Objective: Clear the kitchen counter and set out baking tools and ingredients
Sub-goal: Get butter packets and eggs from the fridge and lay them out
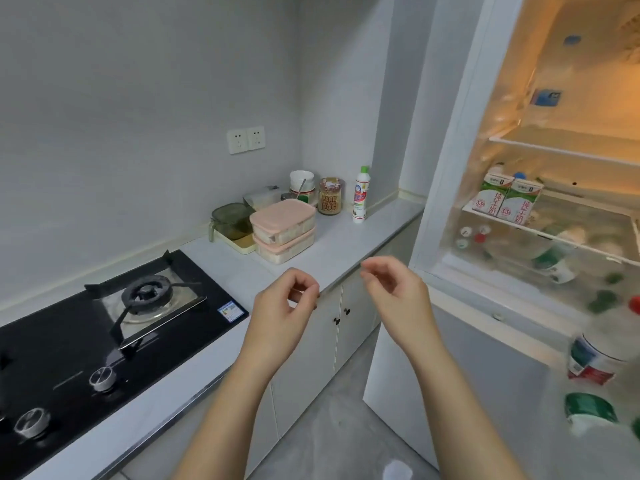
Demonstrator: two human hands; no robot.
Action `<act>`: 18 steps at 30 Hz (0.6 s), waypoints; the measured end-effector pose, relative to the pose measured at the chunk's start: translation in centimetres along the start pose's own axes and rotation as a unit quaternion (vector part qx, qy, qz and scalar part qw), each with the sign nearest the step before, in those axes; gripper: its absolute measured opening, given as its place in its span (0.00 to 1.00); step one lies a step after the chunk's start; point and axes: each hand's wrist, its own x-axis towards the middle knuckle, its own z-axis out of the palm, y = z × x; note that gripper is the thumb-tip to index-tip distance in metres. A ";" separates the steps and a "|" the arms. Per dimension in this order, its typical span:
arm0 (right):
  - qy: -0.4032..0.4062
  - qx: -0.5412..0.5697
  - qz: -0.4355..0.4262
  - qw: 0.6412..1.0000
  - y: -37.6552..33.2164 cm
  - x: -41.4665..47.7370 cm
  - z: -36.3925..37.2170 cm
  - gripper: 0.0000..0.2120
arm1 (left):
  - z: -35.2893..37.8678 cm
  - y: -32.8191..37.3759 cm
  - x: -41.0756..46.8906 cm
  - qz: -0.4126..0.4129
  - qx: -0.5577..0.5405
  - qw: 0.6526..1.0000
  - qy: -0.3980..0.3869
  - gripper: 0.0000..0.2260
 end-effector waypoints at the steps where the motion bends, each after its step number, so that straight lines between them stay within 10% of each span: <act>1: 0.009 -0.005 -0.005 1.000 0.5 1.5 -0.2 0.09 | 0.7 -0.3 1.6 0.001 -0.009 1.000 -0.005 0.07; 18: 0.306 -0.168 0.033 0.936 4.4 16.4 -11.4 0.12 | 21.0 2.1 25.0 0.130 -0.147 0.937 -0.290 0.08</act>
